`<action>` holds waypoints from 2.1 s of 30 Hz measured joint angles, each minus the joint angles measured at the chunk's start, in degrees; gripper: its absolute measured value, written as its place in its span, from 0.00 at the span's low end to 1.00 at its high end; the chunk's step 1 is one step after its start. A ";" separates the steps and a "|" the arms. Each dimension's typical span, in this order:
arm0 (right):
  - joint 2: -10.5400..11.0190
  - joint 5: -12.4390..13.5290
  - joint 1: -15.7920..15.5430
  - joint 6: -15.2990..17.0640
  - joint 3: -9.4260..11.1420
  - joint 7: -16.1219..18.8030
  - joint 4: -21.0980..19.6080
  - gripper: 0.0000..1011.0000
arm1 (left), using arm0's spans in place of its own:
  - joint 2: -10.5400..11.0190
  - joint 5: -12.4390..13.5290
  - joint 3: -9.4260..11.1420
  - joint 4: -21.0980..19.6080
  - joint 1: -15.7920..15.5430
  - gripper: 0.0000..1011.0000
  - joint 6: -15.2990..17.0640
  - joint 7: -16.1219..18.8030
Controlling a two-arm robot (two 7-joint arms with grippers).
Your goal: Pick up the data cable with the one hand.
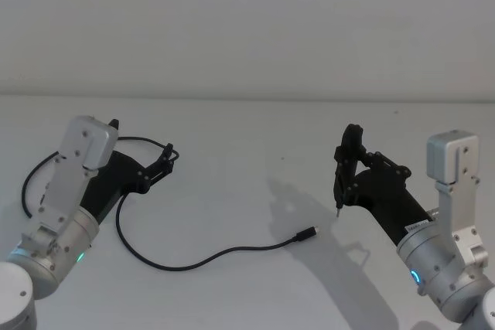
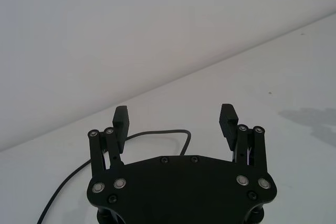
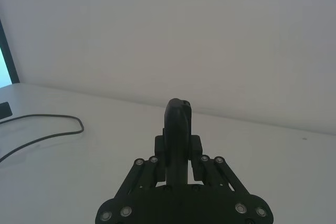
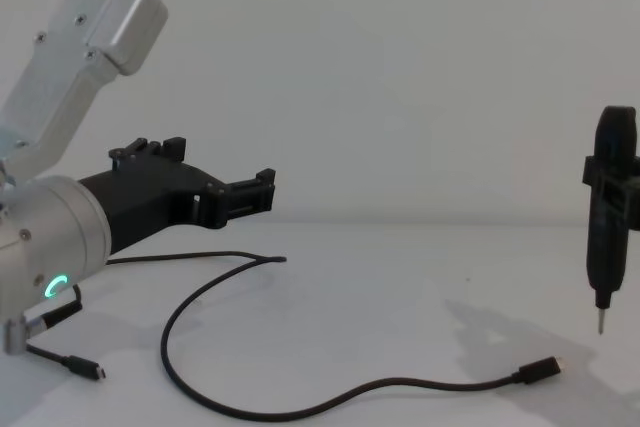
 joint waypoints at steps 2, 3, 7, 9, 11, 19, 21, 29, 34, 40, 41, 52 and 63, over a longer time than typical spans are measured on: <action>0.00 0.00 0.00 0.00 0.00 0.00 0.00 0.27 | -0.01 0.00 0.00 0.00 -0.02 0.99 0.00 -0.08; 0.00 0.00 0.00 0.00 0.00 0.00 0.00 0.27 | -0.01 -0.01 0.00 0.00 -0.04 0.99 0.02 -0.15; 0.00 0.00 0.00 0.00 0.00 0.00 0.00 0.27 | 0.05 -0.18 0.12 -0.03 -0.30 0.99 0.24 -1.00; 0.00 0.00 0.00 0.00 0.00 0.00 0.00 0.27 | 0.16 -0.48 0.26 -0.11 -0.54 0.99 0.51 -1.92; 0.00 0.00 0.00 0.00 0.00 0.00 0.00 0.27 | 0.34 -0.87 0.40 -0.18 -0.78 0.99 0.84 -3.04; 0.00 0.00 0.00 0.00 0.00 0.00 0.00 0.27 | 1.28 -2.50 1.05 -0.70 -1.84 0.99 2.19 -7.72; 0.00 0.00 0.00 0.00 0.00 0.00 0.00 0.27 | 1.55 -2.90 1.23 -0.85 -2.11 0.99 2.58 -8.75; 0.00 0.00 0.00 0.00 0.00 0.00 0.00 0.27 | 3.22 -4.90 2.16 -1.30 -3.80 0.99 4.65 -15.46; 0.00 0.00 0.00 0.00 0.00 0.00 0.00 0.27 | 4.46 -6.14 2.97 -1.31 -5.35 0.99 6.30 -20.38; 0.00 0.00 0.00 0.00 0.00 0.00 0.00 0.27 | 5.58 -7.18 4.10 -0.73 -7.14 0.99 7.68 -25.31; 0.00 0.00 0.00 0.00 0.00 0.00 0.00 0.27 | 5.95 -7.42 4.54 -0.39 -7.83 0.99 8.03 -26.70; 0.00 0.00 0.00 0.00 0.00 0.00 0.00 0.27 | 7.81 -8.11 8.83 3.57 -13.91 0.99 9.75 -38.12; 0.00 0.00 0.00 0.00 0.00 0.00 0.00 0.27 | 7.51 -7.25 12.56 9.22 -19.04 0.99 9.81 -45.13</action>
